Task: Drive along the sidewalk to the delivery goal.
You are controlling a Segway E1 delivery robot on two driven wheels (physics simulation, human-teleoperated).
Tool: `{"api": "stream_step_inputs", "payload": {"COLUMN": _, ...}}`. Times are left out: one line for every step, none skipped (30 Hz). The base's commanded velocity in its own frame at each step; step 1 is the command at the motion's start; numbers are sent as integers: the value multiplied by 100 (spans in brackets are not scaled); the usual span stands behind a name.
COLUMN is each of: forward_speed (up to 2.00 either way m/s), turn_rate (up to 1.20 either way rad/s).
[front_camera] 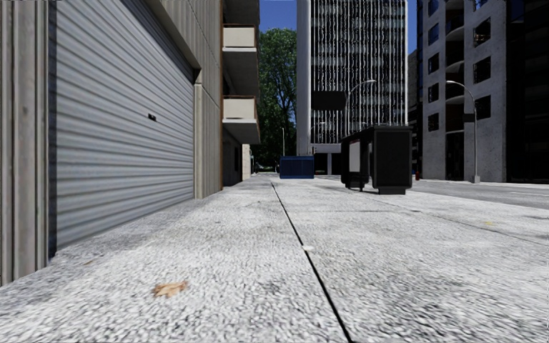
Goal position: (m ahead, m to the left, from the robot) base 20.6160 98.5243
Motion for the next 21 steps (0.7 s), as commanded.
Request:
{"api": "stream_step_inputs", "payload": {"forward_speed": 200, "turn_rate": 0}}
{"api": "stream_step_inputs", "payload": {"forward_speed": 200, "turn_rate": 0}}
{"api": "stream_step_inputs", "payload": {"forward_speed": 200, "turn_rate": 0}}
{"api": "stream_step_inputs", "payload": {"forward_speed": 200, "turn_rate": 0}}
{"api": "stream_step_inputs", "payload": {"forward_speed": 200, "turn_rate": 0}}
{"api": "stream_step_inputs", "payload": {"forward_speed": 200, "turn_rate": 0}}
{"api": "stream_step_inputs", "payload": {"forward_speed": 200, "turn_rate": 0}}
{"api": "stream_step_inputs", "payload": {"forward_speed": 200, "turn_rate": 0}}
{"api": "stream_step_inputs", "payload": {"forward_speed": 200, "turn_rate": 5}}
{"api": "stream_step_inputs", "payload": {"forward_speed": 200, "turn_rate": 11}}
{"api": "stream_step_inputs", "payload": {"forward_speed": 200, "turn_rate": 12}}
{"api": "stream_step_inputs", "payload": {"forward_speed": 200, "turn_rate": 12}}
{"api": "stream_step_inputs", "payload": {"forward_speed": 200, "turn_rate": 13}}
{"api": "stream_step_inputs", "payload": {"forward_speed": 200, "turn_rate": 13}}
{"api": "stream_step_inputs", "payload": {"forward_speed": 200, "turn_rate": 13}}
{"api": "stream_step_inputs", "payload": {"forward_speed": 200, "turn_rate": 13}}
{"api": "stream_step_inputs", "payload": {"forward_speed": 200, "turn_rate": 13}}
{"api": "stream_step_inputs", "payload": {"forward_speed": 200, "turn_rate": 13}}
{"api": "stream_step_inputs", "payload": {"forward_speed": 200, "turn_rate": 7}}
{"api": "stream_step_inputs", "payload": {"forward_speed": 200, "turn_rate": 0}}
{"api": "stream_step_inputs", "payload": {"forward_speed": 200, "turn_rate": 0}}
